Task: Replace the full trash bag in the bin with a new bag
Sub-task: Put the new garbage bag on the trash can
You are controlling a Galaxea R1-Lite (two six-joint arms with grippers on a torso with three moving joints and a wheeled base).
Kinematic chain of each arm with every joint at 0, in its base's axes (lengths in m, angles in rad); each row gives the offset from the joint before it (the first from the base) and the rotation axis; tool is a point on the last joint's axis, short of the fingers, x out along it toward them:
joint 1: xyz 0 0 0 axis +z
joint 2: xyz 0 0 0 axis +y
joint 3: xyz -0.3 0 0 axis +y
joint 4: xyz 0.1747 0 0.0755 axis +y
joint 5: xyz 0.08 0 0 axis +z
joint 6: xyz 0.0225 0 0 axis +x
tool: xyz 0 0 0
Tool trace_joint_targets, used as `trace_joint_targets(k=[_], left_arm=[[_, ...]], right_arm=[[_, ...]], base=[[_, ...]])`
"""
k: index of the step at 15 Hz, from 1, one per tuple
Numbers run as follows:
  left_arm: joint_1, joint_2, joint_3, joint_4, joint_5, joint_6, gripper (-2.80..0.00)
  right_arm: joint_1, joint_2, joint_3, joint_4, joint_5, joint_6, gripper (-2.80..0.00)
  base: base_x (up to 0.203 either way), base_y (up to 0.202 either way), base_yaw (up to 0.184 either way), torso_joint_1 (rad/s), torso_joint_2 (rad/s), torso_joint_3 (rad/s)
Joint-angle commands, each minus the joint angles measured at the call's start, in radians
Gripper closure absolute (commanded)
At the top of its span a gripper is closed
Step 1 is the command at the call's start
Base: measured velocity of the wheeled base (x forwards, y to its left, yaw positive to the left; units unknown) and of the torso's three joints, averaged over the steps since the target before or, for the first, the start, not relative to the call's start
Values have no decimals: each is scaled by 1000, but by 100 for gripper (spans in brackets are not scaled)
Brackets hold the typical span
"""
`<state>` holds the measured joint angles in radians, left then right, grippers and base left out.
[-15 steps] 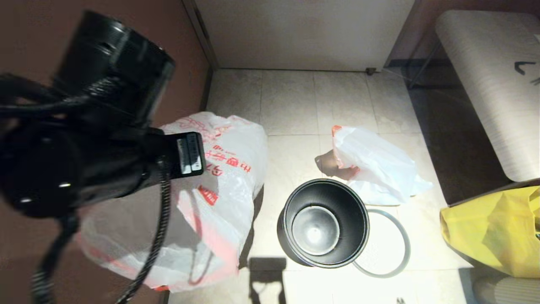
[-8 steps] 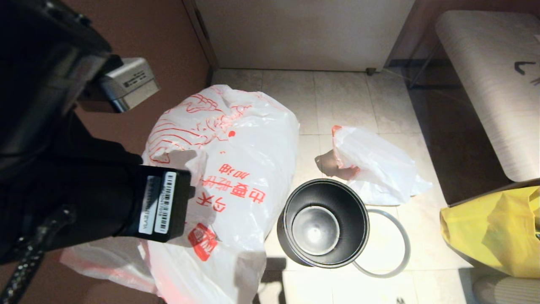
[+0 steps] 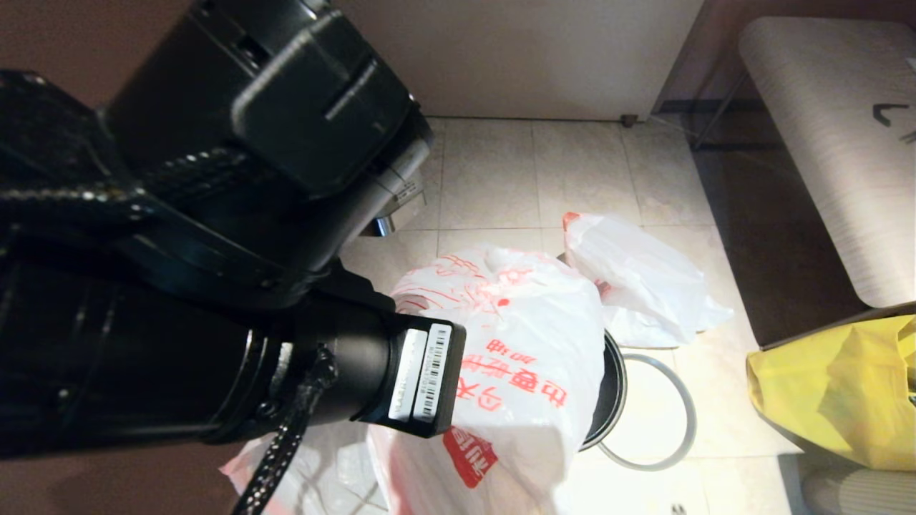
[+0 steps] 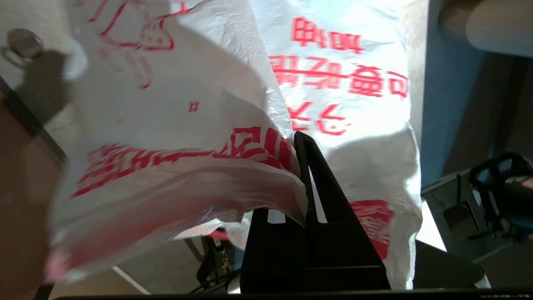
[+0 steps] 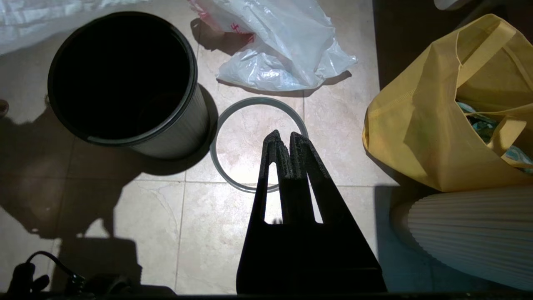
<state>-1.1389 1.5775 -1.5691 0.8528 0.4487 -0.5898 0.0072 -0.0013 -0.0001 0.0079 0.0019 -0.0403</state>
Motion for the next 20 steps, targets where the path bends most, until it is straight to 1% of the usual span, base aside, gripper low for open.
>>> trace_joint_targets(k=[1, 3, 5, 8, 10, 11, 12, 13, 14, 16, 17, 18, 19, 20], left_arm=[[-27, 1, -2, 4, -35, -3, 0], [-29, -21, 1, 5, -108, 45, 0], [-29, -23, 50, 4, -173, 57, 0], [-29, 17, 80, -11, -188, 57, 0], [-22, 55, 130, -56, -188, 59, 0], [-9, 82, 153, -85, -184, 60, 0], [19, 106, 169, -134, -174, 60, 0], [49, 125, 183, -181, -158, 60, 0], [77, 151, 201, -235, -136, 60, 0], [130, 196, 261, -399, -119, 59, 0], [151, 219, 280, -487, -111, 60, 0], [178, 236, 294, -569, -80, 61, 0], [199, 242, 304, -606, -55, 64, 0], [210, 245, 316, -612, -52, 67, 0]], right_arm=[[0, 11, -16, 16, 7, -29, 0], [0, 82, -105, 34, 15, -32, 0], [1, 244, -218, 45, 38, -24, 0], [6, 554, -402, 52, 94, -45, 0], [22, 779, -520, 54, 121, -55, 0], [31, 897, -579, 54, 129, -55, 0], [47, 1018, -642, 53, 136, -40, 0], [67, 1123, -700, 52, 140, -5, 0], [94, 1227, -765, 49, 144, 51, 0], [147, 1422, -853, 7, 150, 171, 0], [169, 1506, -876, -33, 151, 215, 0], [191, 1599, -891, -81, 152, 254, 0], [213, 1674, -902, -116, 153, 284, 0], [236, 1740, -912, -147, 154, 307, 0]], base=[[0, 0, 0, 0, 0, 0], [0, 0, 0, 0, 0, 0], [0, 0, 0, 0, 0, 0], [0, 0, 0, 0, 0, 0], [0, 0, 0, 0, 0, 0], [0, 0, 0, 0, 0, 0], [0, 0, 0, 0, 0, 0], [0, 0, 0, 0, 0, 0], [0, 0, 0, 0, 0, 0], [0, 0, 0, 0, 0, 0], [0, 0, 0, 0, 0, 0], [0, 0, 0, 0, 0, 0], [0, 0, 0, 0, 0, 0], [0, 0, 0, 0, 0, 0]])
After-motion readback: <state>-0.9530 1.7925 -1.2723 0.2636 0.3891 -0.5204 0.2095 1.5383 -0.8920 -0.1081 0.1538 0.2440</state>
